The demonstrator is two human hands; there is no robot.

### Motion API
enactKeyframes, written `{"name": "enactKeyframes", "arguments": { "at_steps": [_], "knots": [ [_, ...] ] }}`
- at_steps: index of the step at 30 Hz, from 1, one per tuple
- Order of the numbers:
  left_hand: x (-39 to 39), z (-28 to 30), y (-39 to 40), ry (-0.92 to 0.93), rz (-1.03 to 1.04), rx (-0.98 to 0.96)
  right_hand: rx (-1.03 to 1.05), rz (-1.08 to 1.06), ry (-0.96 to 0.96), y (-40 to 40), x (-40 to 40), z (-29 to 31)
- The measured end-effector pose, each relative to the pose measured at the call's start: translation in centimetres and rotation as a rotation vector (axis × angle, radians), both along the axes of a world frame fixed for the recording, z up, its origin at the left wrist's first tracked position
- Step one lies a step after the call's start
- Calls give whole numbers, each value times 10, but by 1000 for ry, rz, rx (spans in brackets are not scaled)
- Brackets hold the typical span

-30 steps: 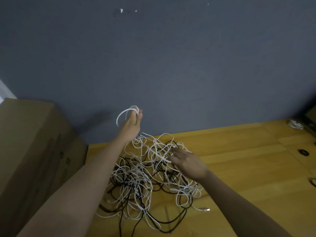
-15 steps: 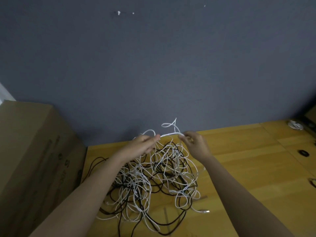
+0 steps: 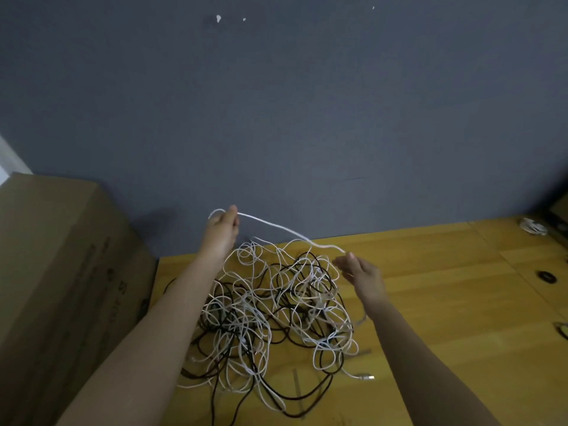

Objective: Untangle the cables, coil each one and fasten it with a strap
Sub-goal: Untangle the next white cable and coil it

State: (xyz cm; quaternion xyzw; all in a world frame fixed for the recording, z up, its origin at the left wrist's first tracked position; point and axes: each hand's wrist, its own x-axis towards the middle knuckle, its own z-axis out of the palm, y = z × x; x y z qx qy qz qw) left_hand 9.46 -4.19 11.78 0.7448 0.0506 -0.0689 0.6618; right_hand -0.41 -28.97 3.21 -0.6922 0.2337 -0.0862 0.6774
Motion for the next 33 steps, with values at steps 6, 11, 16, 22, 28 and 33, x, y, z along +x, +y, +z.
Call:
{"name": "enactKeyframes", "arguments": {
  "at_steps": [6,11,16,22,28,33],
  "knots": [
    [-3,-2,-21,-53,43,80,-223,-96,114,5,14,-3],
    [-7,17,-32,-198,-246,175,-672,77,73,11,25,12],
    [-11,33,-45,-91,-389,-22,-460,400,-163,59,33,46],
    [-12,46,-30,133,-596,-357,-194,153,-223,55,47,54],
    [-14,60,-24,452,-977,-1030,-277,249,-232,75,55,65],
    [-13,62,-35,140,-459,-815,-236,599,-139,95,30,30]
  ]
}}
